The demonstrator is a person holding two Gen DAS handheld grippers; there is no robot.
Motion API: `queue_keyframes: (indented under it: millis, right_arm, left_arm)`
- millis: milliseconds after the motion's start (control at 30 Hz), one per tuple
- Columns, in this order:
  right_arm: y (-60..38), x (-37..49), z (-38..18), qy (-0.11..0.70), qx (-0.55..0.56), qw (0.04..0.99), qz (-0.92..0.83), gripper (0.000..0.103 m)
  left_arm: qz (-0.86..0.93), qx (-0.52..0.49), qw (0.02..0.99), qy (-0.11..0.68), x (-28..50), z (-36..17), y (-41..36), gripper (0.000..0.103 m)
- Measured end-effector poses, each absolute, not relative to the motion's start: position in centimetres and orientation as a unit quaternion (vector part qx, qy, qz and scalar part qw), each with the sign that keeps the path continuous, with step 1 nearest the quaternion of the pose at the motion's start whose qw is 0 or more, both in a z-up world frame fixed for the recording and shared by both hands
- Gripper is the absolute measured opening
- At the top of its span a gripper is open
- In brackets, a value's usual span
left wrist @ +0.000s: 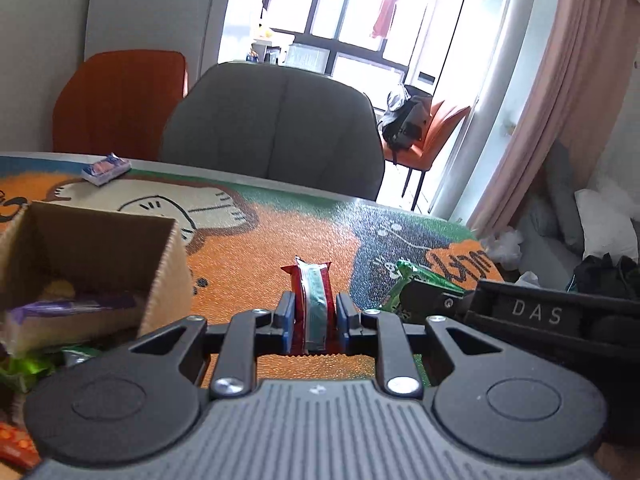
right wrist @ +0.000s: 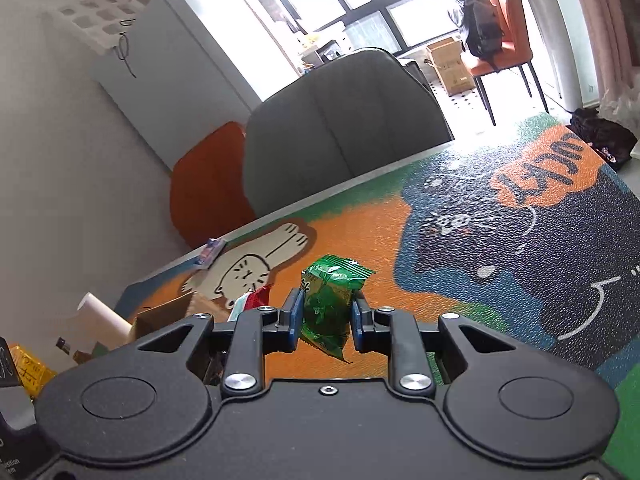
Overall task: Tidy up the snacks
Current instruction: 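Carry the red bar with the left gripper while the right carries the green packet to the box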
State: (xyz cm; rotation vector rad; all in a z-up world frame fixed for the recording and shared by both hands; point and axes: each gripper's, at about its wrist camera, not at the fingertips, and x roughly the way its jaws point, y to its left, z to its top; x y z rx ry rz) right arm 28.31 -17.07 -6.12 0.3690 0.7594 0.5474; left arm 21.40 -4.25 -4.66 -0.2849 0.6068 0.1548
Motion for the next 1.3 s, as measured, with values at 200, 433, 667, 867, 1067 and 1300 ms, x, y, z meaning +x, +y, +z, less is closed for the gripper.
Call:
queue_keyframes:
  millis: [200, 433, 667, 867, 1067, 1300]
  right_arm:
    - [-15.8, 26.9, -4.9, 0.355, 0.169, 0.878, 0.273, 0.023]
    - [-13.8, 25.4, -3.4, 0.343, 0.157, 0.880, 0.289, 0.023]
    - [-11.6, 24.1, -2.6, 0.338, 0.147, 0.879, 0.303, 0.023]
    - [-9.8, 23.2, -2.1, 0.335, 0.139, 0.877, 0.314, 0.023]
    - [-7.9, 22.5, -1.7, 0.334, 0.126, 0.875, 0.326, 0.023]
    - [-6.0, 21.9, -1.6, 0.337, 0.115, 0.872, 0.336, 0.023]
  left_arm:
    - [0.082, -0.144, 0.944, 0.284, 19.5, -3.5, -3.1, 0.021]
    - [0.091, -0.149, 0.946, 0.272, 17.4, -2.5, -1.5, 0.021]
    - [0.102, -0.155, 0.948, 0.260, 15.3, -1.5, 0.7, 0.021]
    - [0.113, -0.161, 0.946, 0.259, 14.1, -1.2, 2.5, 0.021]
    - [0.121, -0.169, 0.943, 0.261, 13.1, -1.3, 4.5, 0.021]
    - [0.133, -0.183, 0.937, 0.266, 12.2, -1.9, 7.0, 0.021]
